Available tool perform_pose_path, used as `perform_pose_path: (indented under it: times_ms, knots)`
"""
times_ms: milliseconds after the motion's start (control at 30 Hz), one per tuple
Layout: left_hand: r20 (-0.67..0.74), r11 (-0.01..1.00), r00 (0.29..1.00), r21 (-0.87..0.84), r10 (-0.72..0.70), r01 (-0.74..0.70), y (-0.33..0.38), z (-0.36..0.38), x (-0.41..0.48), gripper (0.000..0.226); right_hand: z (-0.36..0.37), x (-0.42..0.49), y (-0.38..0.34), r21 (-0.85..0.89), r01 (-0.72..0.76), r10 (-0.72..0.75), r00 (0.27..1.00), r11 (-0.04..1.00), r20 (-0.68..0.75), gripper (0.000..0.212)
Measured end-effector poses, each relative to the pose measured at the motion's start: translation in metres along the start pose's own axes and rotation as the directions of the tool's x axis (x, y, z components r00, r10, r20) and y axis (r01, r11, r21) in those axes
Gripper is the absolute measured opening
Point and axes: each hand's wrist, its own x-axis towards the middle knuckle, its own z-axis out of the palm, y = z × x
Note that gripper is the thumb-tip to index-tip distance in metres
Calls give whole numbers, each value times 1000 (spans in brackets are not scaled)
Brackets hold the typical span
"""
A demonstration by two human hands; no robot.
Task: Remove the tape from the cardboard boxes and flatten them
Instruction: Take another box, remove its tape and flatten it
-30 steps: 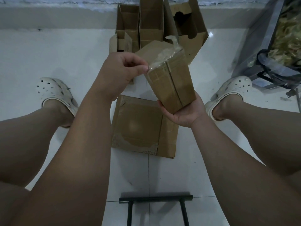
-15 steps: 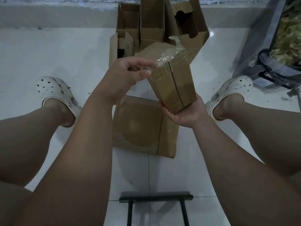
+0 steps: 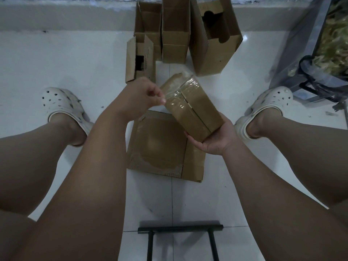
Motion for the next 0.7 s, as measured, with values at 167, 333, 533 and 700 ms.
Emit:
perform_pose_path:
  times_ms: [167, 333, 533, 700]
  knots:
    - [-195, 998, 981, 64, -9, 22, -12, 23, -2, 10, 5, 4, 0, 31, 49, -46, 994, 998, -99, 55]
    - [-421, 966, 887, 242, 191, -94, 1, 39, -1, 11, 15, 3, -8, 37, 73, -69, 993, 997, -93, 54]
    - [-489, 934, 821, 328, 295, -141, 5, 39, 0, 13, 19, 1, -13, 43, 94, -91, 993, 995, -70, 55]
    - [-471, 941, 832, 295, 292, -164, 6, 38, 1, 18, 25, 0, -14, 78, 107, -98, 989, 991, -110, 56]
